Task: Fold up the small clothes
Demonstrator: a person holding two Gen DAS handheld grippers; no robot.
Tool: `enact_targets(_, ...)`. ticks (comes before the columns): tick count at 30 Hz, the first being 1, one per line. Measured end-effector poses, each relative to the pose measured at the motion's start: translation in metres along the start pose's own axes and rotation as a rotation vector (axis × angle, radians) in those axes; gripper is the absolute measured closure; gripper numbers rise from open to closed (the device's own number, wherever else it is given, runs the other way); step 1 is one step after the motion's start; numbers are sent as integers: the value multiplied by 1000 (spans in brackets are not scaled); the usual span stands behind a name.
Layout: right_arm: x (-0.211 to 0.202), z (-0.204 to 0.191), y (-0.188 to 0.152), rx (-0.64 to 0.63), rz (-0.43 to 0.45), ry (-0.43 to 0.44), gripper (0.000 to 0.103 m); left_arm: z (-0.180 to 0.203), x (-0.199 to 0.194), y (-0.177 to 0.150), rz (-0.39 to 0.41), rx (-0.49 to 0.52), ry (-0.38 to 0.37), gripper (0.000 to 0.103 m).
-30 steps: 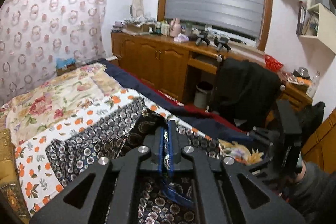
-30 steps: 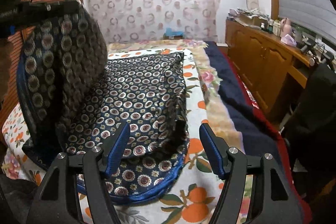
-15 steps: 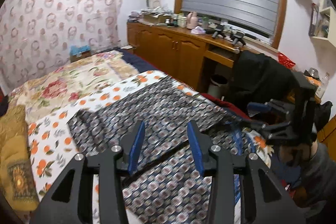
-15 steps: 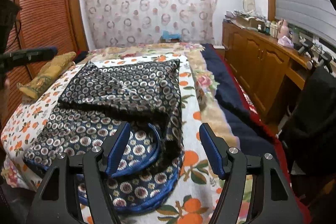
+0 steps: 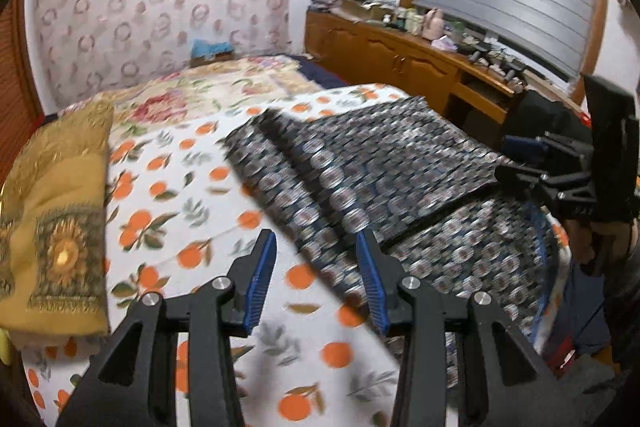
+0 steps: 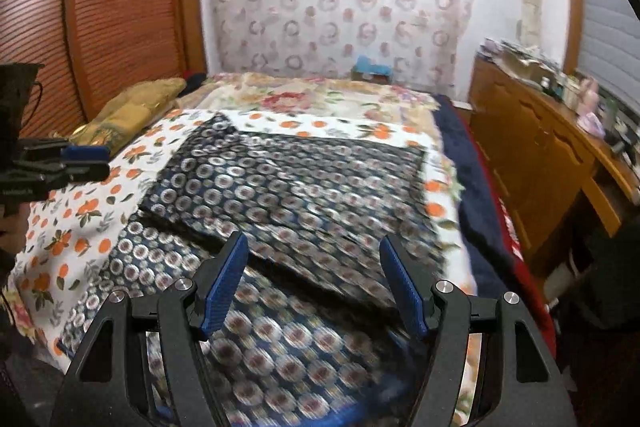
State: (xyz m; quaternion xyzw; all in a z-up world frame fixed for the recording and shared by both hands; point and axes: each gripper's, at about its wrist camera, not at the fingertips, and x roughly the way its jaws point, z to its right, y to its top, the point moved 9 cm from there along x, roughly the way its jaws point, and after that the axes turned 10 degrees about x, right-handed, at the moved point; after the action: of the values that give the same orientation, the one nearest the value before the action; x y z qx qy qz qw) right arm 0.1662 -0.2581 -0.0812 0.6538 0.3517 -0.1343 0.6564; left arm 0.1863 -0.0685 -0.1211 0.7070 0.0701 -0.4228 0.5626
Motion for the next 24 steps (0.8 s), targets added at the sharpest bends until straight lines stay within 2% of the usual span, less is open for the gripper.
enact_targets(7,44,-52,1,-115,-103,96,33,-23,15,-23,-45,-23,18,63)
enact_targets(12,74,-82,-6,-198,-178,134,33,-34,28,-35,-87,-21,26,63)
enact_targets(17,88,-92,-11,-234,-222,151,33,-42,38,-43,-116,-38,18,63)
enact_targets(21,96,-95,-15,-261,-235,162,33,-42,39,-42,-103,-34,7,62)
enact_targets(23,99,-94,-18,-262,-245,165,33,-41,40,-40,-104,-30,0,57)
enact_targets(24,99,-94,-18,-266,-246,163,33,-40,40,-40,-105,-24,-4,52)
